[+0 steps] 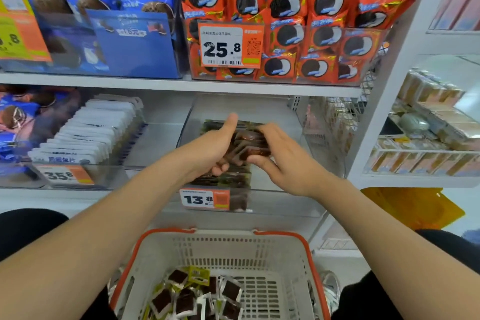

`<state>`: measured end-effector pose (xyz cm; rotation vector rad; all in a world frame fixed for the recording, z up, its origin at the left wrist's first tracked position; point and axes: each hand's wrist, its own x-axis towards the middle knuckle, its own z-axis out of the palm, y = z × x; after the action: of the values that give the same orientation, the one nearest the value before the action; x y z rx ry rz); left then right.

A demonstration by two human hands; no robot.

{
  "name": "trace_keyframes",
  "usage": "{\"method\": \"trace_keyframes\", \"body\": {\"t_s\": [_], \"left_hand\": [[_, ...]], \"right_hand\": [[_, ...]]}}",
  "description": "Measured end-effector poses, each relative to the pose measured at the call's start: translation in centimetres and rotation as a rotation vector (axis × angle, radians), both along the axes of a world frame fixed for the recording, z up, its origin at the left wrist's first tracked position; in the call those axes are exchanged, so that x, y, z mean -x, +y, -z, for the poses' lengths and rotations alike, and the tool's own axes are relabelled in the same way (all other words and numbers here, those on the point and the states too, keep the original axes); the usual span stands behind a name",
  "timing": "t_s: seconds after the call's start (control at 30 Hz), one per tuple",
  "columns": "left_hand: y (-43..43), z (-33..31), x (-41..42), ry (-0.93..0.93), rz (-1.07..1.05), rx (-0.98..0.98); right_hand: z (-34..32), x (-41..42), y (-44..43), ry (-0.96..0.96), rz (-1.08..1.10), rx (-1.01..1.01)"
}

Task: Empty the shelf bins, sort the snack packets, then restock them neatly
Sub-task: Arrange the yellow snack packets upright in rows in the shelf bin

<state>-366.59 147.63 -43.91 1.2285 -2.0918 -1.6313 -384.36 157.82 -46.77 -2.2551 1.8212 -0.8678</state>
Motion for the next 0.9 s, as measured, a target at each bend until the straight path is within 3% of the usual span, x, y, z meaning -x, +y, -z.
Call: {"method": "trace_keyframes", "body": {"t_s": [0.1,0.17,0.27,0.4,0.53,0.8,0.9], "left_hand": [[-2.1,2.5,0.9,-0.223,-0.004,0.646],[-3.1,4.3,1.3,-0.341,0.101,0.85],[-4.1,6.0,2.6,-0.512,0.253,0.747],[-4.9,6.9,3.5,-0.656,0.385,0.581],[-5.3,6.8,4.0,-0.744,0.414,0.573],[-5.4,7.1,4.6,-0.725,0.404,0.546],[-5.3,7.5,4.9,-0.723,0.41,0.551]], "right_hand": [[1.2,3.1,-2.3,0.01,0.208,-0.213],[2.5,4.9,-3.8,0.105,0.338,-0.401],[4.8,6.1,-5.9,0.165,0.396,-0.573],[5.7,5.6,-8.4,0.141,0.454,-0.6],[5.7,5.2,-10.0,0.145,0.656,-0.68],[5.9,4.6,-11.9,-0.525,0.476,-0.587],[6.2,4.9,-11.5,-0.597,0.553,-0.526]]}}
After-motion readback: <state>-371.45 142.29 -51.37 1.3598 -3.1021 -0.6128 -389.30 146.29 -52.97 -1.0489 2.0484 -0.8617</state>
